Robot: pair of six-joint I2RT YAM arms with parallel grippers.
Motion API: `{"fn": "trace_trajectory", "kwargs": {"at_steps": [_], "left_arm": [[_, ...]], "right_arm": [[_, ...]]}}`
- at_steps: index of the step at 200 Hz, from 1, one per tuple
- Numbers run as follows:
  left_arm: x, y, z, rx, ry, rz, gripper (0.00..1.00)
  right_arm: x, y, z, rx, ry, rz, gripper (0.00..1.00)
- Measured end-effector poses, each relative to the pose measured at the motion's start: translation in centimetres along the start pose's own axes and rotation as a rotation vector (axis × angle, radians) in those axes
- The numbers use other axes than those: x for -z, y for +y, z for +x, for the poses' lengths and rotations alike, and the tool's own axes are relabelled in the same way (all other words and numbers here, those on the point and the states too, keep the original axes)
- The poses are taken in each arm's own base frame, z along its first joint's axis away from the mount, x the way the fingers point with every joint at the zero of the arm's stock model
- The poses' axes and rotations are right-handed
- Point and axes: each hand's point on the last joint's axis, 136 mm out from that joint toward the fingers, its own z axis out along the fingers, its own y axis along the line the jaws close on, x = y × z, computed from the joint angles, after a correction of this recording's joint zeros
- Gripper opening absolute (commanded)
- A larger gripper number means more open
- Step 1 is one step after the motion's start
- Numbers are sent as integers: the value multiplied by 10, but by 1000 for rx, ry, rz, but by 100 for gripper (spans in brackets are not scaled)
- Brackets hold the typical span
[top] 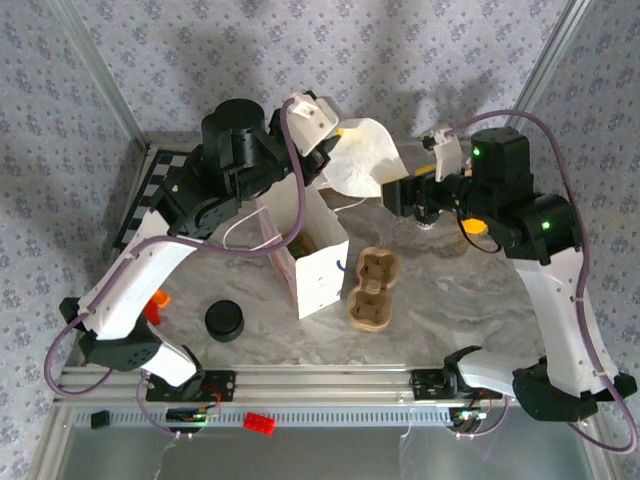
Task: Pack the takeout coffee
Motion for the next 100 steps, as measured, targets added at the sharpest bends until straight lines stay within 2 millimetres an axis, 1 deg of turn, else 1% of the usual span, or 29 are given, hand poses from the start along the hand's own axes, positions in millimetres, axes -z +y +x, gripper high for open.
{"fn": "trace_trajectory", "kwargs": {"at_steps": [4,5,7,10,29,47,63,87,100], "left_arm": [[0,0,1,0,2,1,0],[0,0,1,0,3,1,0],[0,0,1,0,4,1,0],[-1,-1,2,0,6,1,0],[-2,1,5,0,16,-8,0],[-2,5,7,7,28,-36,0],[-3,9,10,12,39,-58,0],[-4,11,17,16,57,-74,0],[-6,9,24,21,73,-69,0]], "right_arm": [[0,2,-2,8,-3,-4,71],[0,2,-3,6,-3,-5,68],[-1,3,-4,13,-5,-9,67],[-1,4,-5,21,-9,-11,61],[0,15,-13,53,-31,-42,42],[1,25,-14,56,-38,-67,27],[1,28,-15,37,-45,-75,13],[0,31,-18,-28,-59,-86,8],[-3,36,-18,-69,-60,-96,6]]}}
